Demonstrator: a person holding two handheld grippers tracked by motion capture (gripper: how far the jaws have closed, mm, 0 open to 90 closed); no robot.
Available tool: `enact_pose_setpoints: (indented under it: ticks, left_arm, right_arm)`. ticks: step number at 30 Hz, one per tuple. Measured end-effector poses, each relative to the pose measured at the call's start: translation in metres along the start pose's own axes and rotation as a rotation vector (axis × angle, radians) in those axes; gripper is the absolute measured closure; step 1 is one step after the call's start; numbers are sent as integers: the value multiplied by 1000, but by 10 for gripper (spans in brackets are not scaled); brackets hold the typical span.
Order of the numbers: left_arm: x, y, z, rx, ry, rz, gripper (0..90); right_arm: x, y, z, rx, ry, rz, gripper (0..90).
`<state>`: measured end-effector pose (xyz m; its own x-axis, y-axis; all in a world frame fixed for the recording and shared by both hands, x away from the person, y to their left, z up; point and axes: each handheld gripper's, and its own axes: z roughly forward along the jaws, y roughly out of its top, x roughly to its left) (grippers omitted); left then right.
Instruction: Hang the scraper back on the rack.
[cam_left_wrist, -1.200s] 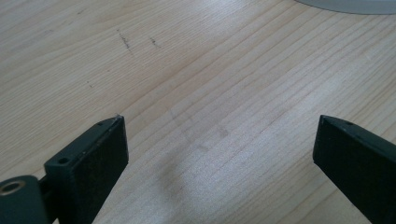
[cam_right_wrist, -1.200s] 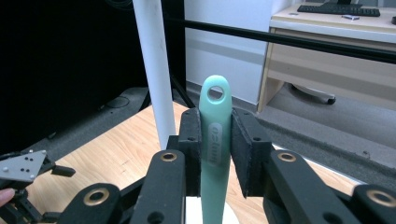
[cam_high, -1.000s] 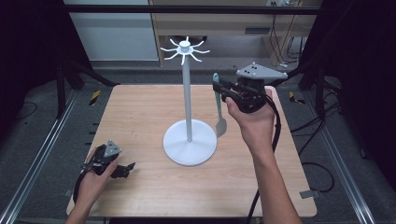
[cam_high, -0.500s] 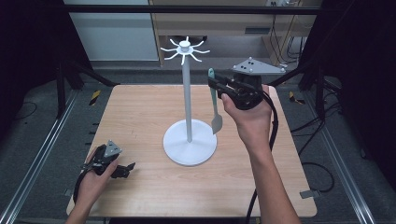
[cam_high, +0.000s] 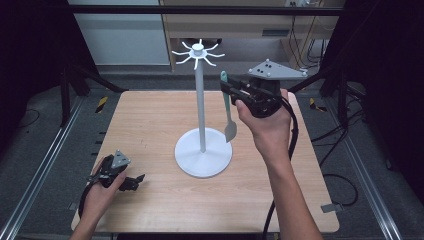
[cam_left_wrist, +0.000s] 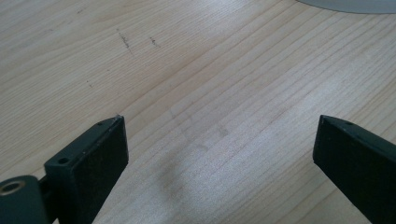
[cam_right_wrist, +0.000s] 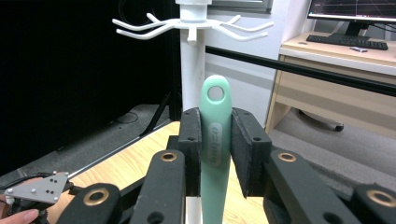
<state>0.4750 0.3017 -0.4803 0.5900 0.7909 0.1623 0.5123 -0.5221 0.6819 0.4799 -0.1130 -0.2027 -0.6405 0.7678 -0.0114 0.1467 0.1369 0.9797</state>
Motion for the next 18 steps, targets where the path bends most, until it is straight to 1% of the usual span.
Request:
enact_pose_setpoints:
  ticks: [6,7,12,18]
  left_arm:
    - [-1,-1,0,1,-5,-2,30]
    - [-2,-1,1,8,-7,6,31]
    - [-3,0,1,11,-4,11,31]
    - [0,-1,0,3,-1,0,31]
  right_arm:
    - [-1,2,-2,-9,0,4,749]
    - [-1,3,-2,-11,0,2,749]
    - [0,10,-5,-14,1,-12,749]
    - [1,11,-4,-22,3,-9,749]
